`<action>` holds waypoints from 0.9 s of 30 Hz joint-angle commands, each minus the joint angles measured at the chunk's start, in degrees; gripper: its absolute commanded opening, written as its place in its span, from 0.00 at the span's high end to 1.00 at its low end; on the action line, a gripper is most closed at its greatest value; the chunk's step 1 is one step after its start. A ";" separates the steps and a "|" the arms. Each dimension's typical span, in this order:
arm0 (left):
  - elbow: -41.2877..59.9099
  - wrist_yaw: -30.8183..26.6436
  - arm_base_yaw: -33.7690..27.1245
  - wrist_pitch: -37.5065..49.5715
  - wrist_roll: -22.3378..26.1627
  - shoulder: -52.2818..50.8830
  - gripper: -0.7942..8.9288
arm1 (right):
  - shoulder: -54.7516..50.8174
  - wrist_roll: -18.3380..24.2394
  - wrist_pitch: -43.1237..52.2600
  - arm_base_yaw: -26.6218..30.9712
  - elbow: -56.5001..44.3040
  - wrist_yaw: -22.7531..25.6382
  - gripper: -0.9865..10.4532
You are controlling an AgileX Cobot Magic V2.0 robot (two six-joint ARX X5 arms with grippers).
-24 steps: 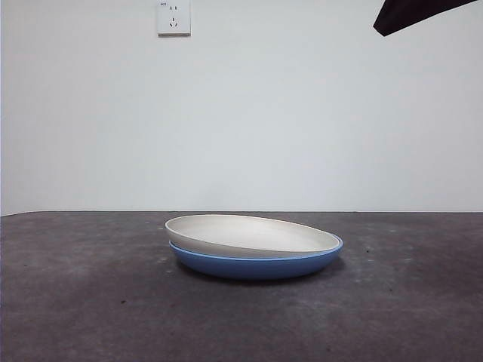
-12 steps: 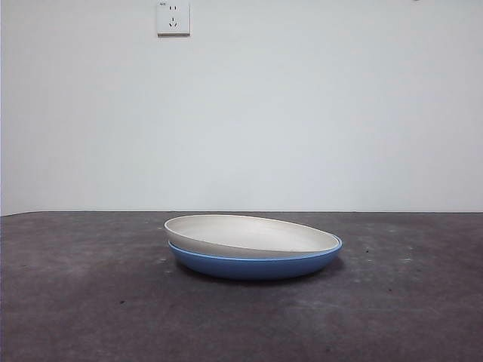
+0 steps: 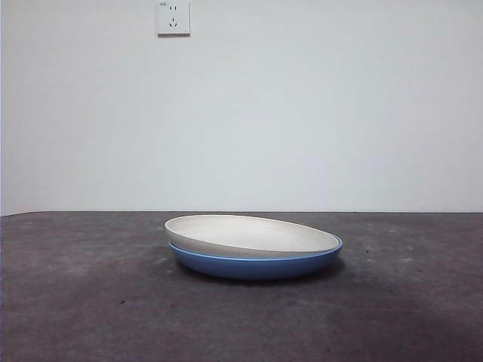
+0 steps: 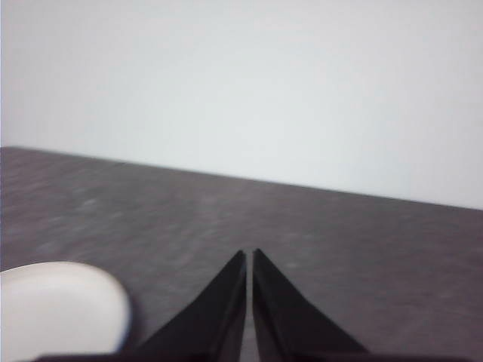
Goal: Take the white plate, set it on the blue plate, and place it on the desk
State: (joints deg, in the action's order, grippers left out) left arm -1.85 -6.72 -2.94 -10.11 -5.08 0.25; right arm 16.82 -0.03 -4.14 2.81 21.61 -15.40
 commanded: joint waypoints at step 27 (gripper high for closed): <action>1.16 -0.11 -0.13 -0.24 -0.13 -0.07 0.91 | -16.61 -2.82 -5.77 1.95 -21.00 9.46 0.91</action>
State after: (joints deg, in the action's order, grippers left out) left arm -1.85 -6.72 -2.94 -10.11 -5.10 0.25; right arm 0.36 -1.98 -9.58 4.62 0.97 -5.96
